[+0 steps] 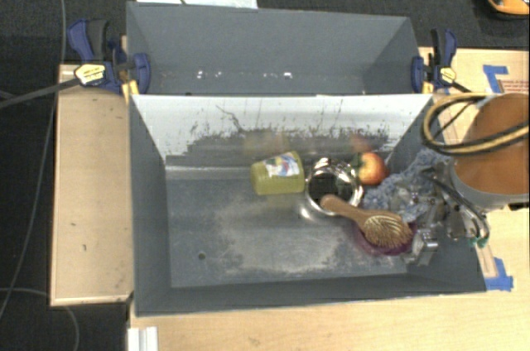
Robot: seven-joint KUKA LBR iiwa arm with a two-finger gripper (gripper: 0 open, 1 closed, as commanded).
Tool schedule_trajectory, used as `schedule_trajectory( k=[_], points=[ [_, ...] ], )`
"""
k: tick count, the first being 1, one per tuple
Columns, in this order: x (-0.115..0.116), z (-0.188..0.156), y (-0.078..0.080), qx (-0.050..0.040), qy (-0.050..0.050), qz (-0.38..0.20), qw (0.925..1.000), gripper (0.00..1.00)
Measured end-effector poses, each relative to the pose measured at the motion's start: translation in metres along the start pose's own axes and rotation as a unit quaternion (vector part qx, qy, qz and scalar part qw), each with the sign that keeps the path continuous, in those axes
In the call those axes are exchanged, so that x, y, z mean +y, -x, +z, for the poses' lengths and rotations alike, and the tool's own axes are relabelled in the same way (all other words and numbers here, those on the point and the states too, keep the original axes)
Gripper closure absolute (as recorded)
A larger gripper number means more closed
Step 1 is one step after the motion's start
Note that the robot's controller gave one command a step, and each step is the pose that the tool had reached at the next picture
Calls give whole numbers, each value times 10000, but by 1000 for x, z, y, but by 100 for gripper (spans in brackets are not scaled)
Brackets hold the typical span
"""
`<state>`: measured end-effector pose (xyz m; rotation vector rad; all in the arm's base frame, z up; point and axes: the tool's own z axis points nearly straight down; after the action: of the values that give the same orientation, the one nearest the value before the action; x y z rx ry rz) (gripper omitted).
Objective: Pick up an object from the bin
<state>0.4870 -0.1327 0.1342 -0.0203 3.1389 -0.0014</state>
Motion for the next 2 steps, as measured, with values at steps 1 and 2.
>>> schedule_trajectory(
  k=[1, 2],
  points=[
    [0, 0, 0, 0, 0, -3, 10000, 0],
    [-8, 47, 12, -55, -10, -1126, 9936, 0]
  ],
)
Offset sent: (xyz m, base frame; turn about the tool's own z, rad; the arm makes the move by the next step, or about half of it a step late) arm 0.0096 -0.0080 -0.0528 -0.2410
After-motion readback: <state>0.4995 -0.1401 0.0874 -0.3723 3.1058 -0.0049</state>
